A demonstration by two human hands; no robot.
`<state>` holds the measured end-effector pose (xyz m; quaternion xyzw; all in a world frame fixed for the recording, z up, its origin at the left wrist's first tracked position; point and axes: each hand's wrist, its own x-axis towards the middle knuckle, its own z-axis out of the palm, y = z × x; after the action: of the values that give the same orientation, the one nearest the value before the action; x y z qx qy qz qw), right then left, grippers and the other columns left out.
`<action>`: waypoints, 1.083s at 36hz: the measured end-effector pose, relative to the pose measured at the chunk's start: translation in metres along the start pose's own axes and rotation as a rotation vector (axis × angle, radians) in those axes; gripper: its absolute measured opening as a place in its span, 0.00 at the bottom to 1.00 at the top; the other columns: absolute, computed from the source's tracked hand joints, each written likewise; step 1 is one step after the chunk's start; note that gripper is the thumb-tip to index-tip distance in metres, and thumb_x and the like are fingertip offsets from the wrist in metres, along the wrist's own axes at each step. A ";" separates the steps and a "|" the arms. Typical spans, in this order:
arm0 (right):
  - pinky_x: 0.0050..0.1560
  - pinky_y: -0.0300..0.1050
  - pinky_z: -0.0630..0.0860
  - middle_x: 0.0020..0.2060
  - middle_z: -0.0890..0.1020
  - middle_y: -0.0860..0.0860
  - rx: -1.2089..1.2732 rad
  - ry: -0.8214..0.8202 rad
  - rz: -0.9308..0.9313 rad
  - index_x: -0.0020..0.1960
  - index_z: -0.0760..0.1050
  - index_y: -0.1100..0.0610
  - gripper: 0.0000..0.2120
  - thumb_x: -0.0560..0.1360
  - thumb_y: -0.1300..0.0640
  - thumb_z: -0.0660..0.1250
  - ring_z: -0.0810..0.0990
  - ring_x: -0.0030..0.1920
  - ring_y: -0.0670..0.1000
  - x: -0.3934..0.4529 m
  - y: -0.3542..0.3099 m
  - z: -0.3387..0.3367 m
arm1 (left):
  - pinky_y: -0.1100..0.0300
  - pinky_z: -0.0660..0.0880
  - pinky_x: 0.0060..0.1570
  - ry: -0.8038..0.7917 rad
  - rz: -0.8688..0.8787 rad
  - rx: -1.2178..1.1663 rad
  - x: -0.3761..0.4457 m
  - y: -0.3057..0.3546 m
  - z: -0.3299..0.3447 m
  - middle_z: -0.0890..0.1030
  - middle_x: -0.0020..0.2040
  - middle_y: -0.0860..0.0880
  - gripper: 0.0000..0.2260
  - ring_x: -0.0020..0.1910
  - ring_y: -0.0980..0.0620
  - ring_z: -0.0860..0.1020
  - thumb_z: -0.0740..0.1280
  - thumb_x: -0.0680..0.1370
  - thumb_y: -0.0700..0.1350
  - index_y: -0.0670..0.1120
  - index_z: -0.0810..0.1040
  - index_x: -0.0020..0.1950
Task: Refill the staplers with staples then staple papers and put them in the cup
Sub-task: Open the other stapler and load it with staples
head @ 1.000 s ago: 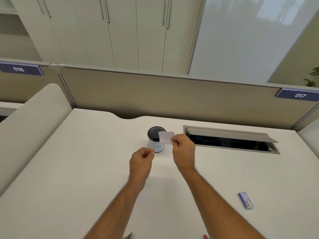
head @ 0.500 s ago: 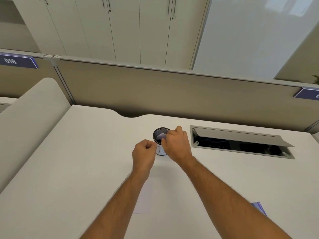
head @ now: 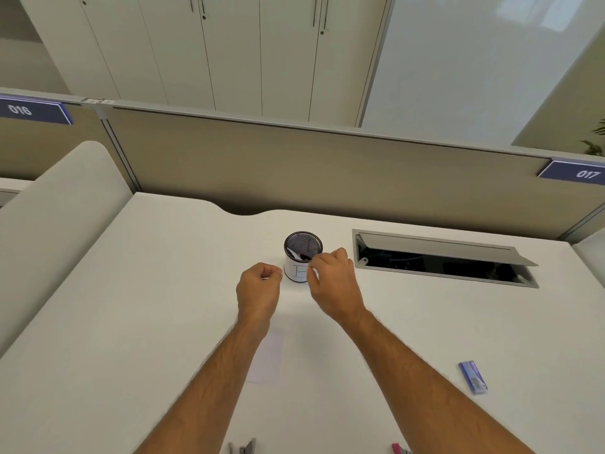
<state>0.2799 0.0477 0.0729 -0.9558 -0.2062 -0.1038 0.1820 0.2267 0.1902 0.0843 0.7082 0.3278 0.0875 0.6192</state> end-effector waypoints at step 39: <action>0.58 0.44 0.74 0.58 0.81 0.51 0.306 -0.327 0.355 0.65 0.78 0.54 0.15 0.81 0.54 0.63 0.77 0.59 0.50 -0.240 -0.113 0.018 | 0.61 0.73 0.37 -0.183 0.023 0.189 -0.106 -0.091 -0.115 0.84 0.41 0.53 0.08 0.40 0.54 0.79 0.67 0.77 0.37 0.49 0.82 0.43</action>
<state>0.0186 0.0649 0.0248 -0.9424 -0.0756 0.1176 0.3037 0.0522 0.2253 0.0546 0.7721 0.2688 -0.0017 0.5759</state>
